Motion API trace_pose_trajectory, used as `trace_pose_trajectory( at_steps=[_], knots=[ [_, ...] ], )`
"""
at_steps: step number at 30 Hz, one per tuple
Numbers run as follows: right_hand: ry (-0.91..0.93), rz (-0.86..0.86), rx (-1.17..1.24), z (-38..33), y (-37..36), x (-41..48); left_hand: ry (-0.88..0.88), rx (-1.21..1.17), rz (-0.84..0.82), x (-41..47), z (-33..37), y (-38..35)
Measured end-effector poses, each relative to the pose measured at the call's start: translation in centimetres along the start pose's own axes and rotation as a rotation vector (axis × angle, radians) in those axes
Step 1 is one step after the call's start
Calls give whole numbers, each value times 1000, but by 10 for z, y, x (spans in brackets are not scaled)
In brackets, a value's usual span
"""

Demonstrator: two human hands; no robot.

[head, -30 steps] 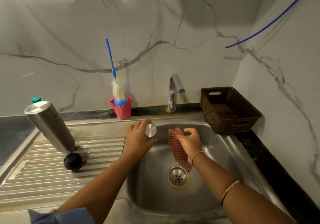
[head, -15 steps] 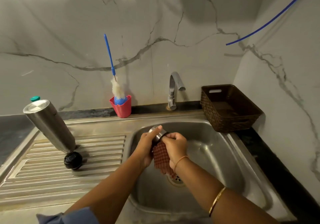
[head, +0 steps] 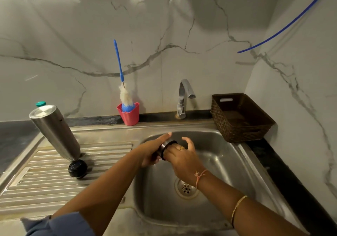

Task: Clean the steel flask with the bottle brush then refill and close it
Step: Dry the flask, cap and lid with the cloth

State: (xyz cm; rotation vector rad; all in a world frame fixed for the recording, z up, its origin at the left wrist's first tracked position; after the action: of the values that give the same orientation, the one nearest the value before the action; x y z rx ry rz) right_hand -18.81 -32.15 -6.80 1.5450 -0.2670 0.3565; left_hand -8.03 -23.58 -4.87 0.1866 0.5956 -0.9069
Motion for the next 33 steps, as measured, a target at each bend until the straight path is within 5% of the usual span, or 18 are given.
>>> trace_pose_trajectory(
  at_steps=[5, 9, 11, 14, 17, 21, 24, 29, 33],
  knots=[
    [-63, 60, 181, 2, 10, 5, -140, -404, -244, -10, -1, 4],
    [-199, -13, -33, -6, 15, 13, -193, -298, -66, -7, 2, -11],
    [-318, -192, 161, -14, 16, 19, -240, -185, 12, -5, 7, -15],
    [-538, -400, 826, 2, 30, 23, -280, -152, 3, -5, 1, -11],
    [-611, -275, 1245, 9, 40, 25, -267, -363, -48, -11, -10, -15],
    [-701, 84, 666, -9, 25, 26, -253, -500, -51, -13, -3, -33],
    [-501, 28, 352, -8, 17, 24, -264, -421, -2, -11, 4, -32],
    [-591, -435, 1162, 15, 46, 26, -310, -217, -14, -8, 4, -19],
    [-654, -362, 1521, 26, 52, 21, -355, -209, -86, -7, 3, -20]
  ],
)
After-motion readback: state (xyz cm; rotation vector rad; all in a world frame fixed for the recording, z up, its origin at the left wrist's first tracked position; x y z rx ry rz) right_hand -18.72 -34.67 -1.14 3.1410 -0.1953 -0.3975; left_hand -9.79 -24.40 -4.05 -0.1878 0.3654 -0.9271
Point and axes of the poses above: each hand's wrist, its own x-axis towards the middle knuckle, its own y-axis out of the back of the hand, z = x × y, the point moved 2 cm from there along x, towards the middle knuckle, and after that the axes turned 9 degrees about -z, right-handed, at the moved point
